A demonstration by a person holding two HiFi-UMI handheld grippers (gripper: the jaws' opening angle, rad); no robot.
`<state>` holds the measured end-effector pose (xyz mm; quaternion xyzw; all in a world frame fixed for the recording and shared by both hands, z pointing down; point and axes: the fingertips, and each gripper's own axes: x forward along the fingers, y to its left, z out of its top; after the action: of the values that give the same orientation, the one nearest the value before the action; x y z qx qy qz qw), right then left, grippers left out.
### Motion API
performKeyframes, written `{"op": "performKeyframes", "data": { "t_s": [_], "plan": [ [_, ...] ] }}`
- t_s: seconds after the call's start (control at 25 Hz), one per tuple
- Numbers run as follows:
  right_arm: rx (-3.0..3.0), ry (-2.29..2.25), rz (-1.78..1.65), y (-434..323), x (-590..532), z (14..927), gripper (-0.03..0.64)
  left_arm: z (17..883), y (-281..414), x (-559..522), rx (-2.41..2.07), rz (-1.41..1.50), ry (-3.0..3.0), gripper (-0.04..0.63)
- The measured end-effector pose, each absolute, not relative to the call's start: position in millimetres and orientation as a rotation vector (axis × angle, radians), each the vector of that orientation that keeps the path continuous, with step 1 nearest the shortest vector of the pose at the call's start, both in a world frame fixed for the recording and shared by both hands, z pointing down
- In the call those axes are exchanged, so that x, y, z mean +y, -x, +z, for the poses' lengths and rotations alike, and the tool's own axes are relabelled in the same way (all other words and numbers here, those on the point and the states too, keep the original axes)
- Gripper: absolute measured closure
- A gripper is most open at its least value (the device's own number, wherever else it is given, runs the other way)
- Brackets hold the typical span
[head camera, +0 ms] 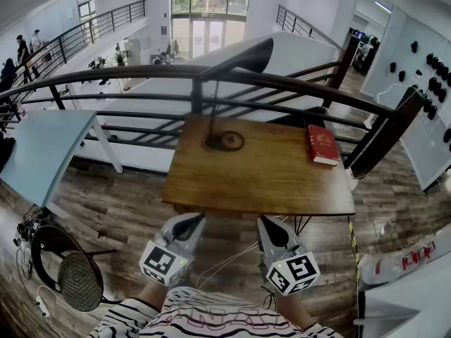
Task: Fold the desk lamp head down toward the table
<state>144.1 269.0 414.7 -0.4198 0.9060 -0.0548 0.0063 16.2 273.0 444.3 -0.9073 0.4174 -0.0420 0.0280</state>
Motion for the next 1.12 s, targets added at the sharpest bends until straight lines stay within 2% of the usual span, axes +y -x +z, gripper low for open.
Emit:
{"op": "performKeyframes", "data": {
  "t_s": [0.32,0.36,0.44,0.52,0.6,0.76,1.12],
  "plan": [
    [2.786,1.345,-0.175,-149.4,261.4,423.1,0.610,449.2,-15.2,269.8,1.348,-0.091,2.790,0.592],
    [2.787,1.349,-0.176,-148.5,259.8,423.4,0.573,450.3,-14.7,267.3,1.350,-0.088,2.802,0.576],
    [2.789,1.360,-0.181,-147.9,254.8,425.0,0.489,454.0,-14.7,259.6,1.353,-0.084,2.822,0.455],
    [2.786,1.367,-0.186,-147.6,247.4,427.0,0.483,458.3,-14.5,249.4,1.350,-0.077,2.836,0.447],
    [2.782,1.378,-0.192,-145.1,236.6,429.7,0.446,463.1,-11.8,236.2,1.338,-0.071,2.854,0.424],
    [2.756,1.437,-0.203,-131.8,200.5,434.7,0.436,472.3,4.7,197.1,1.303,-0.076,2.887,0.387],
    [2.697,1.517,-0.239,-87.3,73.3,426.1,0.423,468.1,54.0,66.0,1.231,-0.113,2.942,0.359]
  ]
}}
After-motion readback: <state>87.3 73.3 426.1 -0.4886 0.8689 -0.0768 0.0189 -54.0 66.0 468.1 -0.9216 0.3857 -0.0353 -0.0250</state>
